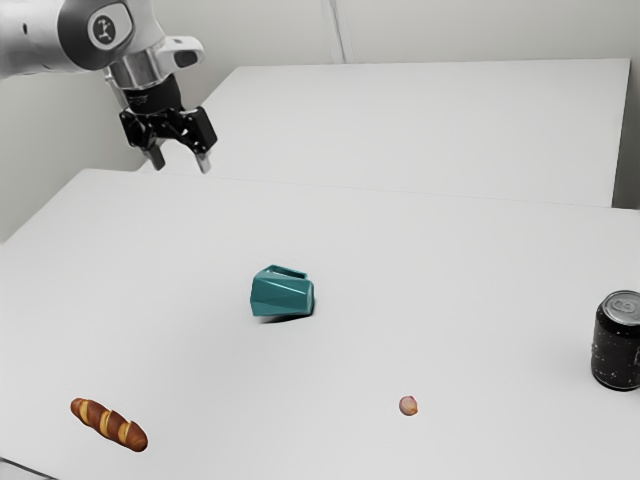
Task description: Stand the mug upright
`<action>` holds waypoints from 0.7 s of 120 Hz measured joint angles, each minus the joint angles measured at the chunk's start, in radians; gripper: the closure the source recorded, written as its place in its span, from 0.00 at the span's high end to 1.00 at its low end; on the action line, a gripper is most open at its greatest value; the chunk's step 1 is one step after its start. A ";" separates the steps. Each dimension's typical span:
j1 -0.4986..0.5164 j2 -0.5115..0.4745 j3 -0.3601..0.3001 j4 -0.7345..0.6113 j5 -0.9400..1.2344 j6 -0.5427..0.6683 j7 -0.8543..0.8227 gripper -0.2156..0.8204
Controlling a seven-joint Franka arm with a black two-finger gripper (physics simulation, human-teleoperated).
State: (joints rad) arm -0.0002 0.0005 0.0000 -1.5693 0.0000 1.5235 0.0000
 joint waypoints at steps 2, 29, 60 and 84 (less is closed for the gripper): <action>-0.034 0.018 0.035 -0.002 -0.019 0.009 0.003 0.79; -0.029 0.172 0.305 -0.139 -0.360 0.172 0.096 0.79; -0.028 0.258 0.360 -0.309 -0.693 0.344 0.271 0.79; -0.026 0.316 0.361 -0.421 -1.011 0.421 0.431 0.79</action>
State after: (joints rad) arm -0.0263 0.3165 0.3607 -1.9899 -1.0114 1.9443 0.4313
